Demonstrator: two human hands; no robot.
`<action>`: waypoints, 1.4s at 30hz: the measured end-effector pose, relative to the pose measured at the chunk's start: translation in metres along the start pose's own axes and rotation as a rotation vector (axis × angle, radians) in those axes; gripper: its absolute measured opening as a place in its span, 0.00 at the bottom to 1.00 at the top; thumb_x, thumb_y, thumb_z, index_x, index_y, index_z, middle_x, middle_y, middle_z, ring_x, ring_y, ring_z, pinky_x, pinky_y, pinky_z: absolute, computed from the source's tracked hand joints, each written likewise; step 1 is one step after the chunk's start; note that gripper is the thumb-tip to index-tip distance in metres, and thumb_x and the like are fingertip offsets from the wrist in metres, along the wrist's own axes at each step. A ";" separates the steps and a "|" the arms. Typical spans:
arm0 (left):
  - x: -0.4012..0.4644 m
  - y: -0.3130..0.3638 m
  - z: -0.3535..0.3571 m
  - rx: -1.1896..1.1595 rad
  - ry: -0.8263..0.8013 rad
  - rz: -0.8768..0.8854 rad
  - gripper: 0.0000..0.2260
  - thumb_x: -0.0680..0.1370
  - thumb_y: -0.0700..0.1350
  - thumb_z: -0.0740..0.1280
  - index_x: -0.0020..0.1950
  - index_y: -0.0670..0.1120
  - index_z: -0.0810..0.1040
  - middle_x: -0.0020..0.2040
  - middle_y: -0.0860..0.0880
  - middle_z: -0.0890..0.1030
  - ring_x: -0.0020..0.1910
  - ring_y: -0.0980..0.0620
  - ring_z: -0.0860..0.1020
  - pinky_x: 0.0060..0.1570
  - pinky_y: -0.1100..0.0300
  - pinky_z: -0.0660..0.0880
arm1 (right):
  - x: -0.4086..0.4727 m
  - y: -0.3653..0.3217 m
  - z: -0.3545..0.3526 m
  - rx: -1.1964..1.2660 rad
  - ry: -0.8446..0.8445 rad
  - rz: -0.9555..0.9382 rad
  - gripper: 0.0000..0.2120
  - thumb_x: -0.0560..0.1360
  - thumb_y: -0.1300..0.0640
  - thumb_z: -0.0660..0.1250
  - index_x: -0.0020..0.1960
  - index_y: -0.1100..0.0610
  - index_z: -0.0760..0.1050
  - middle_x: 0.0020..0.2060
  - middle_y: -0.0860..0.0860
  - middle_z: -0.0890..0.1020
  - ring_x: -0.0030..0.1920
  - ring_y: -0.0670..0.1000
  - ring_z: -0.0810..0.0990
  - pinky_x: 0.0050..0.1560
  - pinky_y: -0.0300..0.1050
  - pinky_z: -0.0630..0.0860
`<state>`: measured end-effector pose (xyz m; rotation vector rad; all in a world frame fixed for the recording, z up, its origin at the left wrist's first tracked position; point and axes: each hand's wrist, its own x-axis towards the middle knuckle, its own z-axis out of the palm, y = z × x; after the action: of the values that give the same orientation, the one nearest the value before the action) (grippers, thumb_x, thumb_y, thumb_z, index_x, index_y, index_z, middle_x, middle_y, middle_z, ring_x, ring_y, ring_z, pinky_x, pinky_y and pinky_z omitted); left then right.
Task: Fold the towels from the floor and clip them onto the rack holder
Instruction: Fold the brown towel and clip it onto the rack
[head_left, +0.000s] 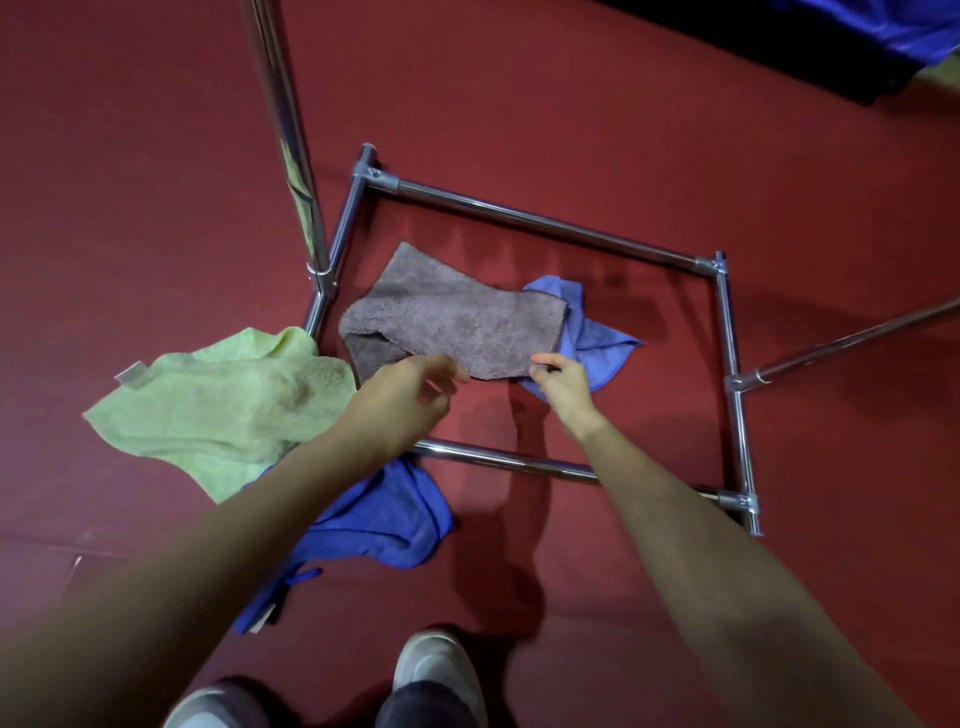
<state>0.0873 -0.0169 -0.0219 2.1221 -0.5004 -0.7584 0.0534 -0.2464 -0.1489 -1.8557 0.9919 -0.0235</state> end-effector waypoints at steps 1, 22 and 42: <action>0.000 0.003 0.000 0.002 0.001 0.005 0.13 0.73 0.35 0.62 0.51 0.49 0.79 0.44 0.52 0.81 0.48 0.49 0.80 0.55 0.56 0.74 | -0.004 -0.006 -0.003 -0.077 0.066 -0.088 0.09 0.71 0.67 0.67 0.51 0.65 0.79 0.38 0.52 0.79 0.38 0.48 0.76 0.51 0.45 0.72; -0.105 0.256 -0.064 0.453 0.037 0.484 0.13 0.77 0.52 0.63 0.56 0.47 0.77 0.66 0.50 0.70 0.66 0.46 0.65 0.66 0.48 0.64 | -0.270 -0.254 -0.257 -0.048 -0.271 -0.688 0.17 0.69 0.69 0.70 0.42 0.49 0.68 0.36 0.46 0.79 0.39 0.46 0.74 0.43 0.39 0.70; -0.203 0.314 -0.034 -0.719 0.463 0.522 0.10 0.78 0.38 0.62 0.39 0.50 0.69 0.29 0.56 0.75 0.29 0.61 0.73 0.33 0.67 0.72 | -0.342 -0.212 -0.364 -0.385 -0.165 -0.688 0.06 0.70 0.60 0.71 0.37 0.52 0.76 0.32 0.41 0.77 0.34 0.38 0.71 0.41 0.39 0.70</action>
<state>-0.0689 -0.0673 0.3154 1.3367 -0.4148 -0.0960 -0.1963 -0.2652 0.3329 -2.4322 0.2143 -0.0954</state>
